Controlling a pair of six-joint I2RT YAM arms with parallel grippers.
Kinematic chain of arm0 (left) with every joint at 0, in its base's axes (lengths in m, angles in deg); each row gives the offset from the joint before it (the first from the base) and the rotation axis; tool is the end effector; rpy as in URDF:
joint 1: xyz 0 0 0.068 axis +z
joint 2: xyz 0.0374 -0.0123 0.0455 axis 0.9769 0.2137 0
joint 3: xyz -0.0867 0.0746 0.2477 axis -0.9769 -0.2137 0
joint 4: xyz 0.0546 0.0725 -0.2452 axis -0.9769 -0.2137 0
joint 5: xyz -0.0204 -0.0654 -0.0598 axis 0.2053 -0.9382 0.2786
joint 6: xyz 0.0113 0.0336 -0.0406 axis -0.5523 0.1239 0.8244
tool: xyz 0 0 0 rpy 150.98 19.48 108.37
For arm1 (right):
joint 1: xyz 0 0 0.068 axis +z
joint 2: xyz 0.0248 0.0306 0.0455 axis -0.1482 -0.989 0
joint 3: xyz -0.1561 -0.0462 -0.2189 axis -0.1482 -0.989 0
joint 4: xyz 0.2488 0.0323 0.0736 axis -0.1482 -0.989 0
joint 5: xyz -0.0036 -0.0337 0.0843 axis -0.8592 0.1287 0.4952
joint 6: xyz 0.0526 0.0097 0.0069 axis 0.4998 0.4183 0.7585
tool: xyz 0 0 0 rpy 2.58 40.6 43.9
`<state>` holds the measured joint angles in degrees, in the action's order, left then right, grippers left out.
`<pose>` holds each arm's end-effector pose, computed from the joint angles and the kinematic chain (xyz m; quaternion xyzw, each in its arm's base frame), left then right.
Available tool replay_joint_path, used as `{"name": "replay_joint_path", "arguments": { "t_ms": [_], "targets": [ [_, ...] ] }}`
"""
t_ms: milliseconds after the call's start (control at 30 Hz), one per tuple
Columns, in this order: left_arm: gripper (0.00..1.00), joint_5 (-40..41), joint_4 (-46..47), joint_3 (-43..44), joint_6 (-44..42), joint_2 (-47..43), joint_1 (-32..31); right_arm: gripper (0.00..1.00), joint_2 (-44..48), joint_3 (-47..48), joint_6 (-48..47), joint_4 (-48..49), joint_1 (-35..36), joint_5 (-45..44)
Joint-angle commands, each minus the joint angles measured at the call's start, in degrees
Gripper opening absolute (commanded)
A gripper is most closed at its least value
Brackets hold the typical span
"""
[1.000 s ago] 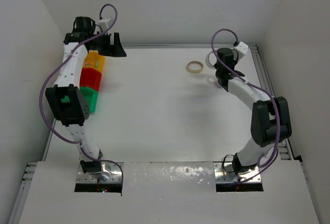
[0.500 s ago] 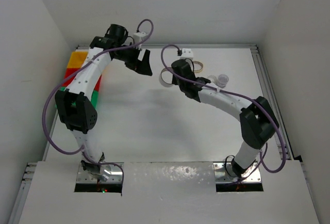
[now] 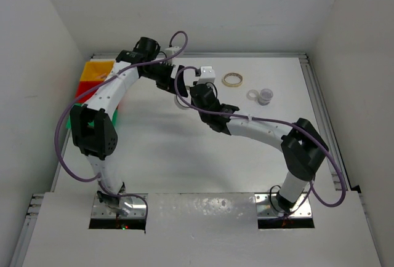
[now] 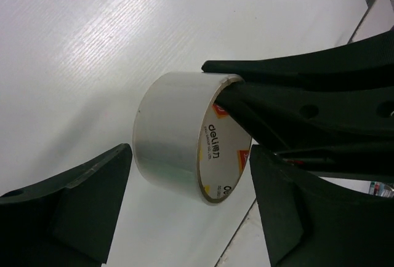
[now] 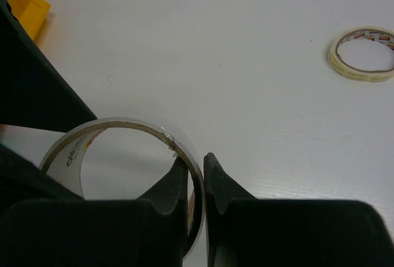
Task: Sort the stationery into containers
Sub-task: Place the stationery in the storage box.
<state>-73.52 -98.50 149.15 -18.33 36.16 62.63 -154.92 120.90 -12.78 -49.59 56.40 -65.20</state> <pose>0.3726 -0.1249 0.3226 0.3013 0.8518 -0.3577 0.2360 0.2813 0.2800 0.2597 0.0500 0.8108 0.1318 0.5681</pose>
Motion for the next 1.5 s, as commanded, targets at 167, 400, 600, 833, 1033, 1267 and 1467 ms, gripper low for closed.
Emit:
{"name": "replay_joint_path", "arguments": {
  "t_ms": [167, 400, 600, 833, 1033, 1267, 1467],
  "targets": [
    [0.46, -5.4, 1.4, -0.8, 0.1, 0.4, 0.0, 0.0, 2.7, -1.3, 0.2, 8.9, 0.9, -3.2],
    [0.0, -5.9, -0.5, -0.2, -1.0, 0.0, 0.5, 0.04, 1.7, -1.6, 0.4, 9.3, 0.8, -1.3],
    [0.0, -1.6, 0.3, -0.1, -0.5, -0.7, 4.7, 0.64, 3.1, -3.5, 0.1, 8.2, -0.8, 2.6],
    [0.0, -0.3, 0.8, 1.2, -0.2, 0.4, 13.5, 0.82, 6.1, -4.2, -3.0, 6.8, -2.3, 6.3],
    [0.0, -3.0, 1.8, -0.2, -0.2, 0.1, 34.0, 0.83, 8.7, -5.8, -4.3, 5.3, -2.3, 6.7],
    [0.0, -4.1, 8.2, 0.5, 3.4, 4.6, 48.5, 0.83, 7.5, -7.1, -3.4, 4.9, -2.3, 7.8],
    [0.0, -1.4, 7.0, 11.3, 2.7, 14.9, 50.8, 0.83, 6.2, -5.9, -3.5, 3.9, -2.3, 8.2]
  ]
}}
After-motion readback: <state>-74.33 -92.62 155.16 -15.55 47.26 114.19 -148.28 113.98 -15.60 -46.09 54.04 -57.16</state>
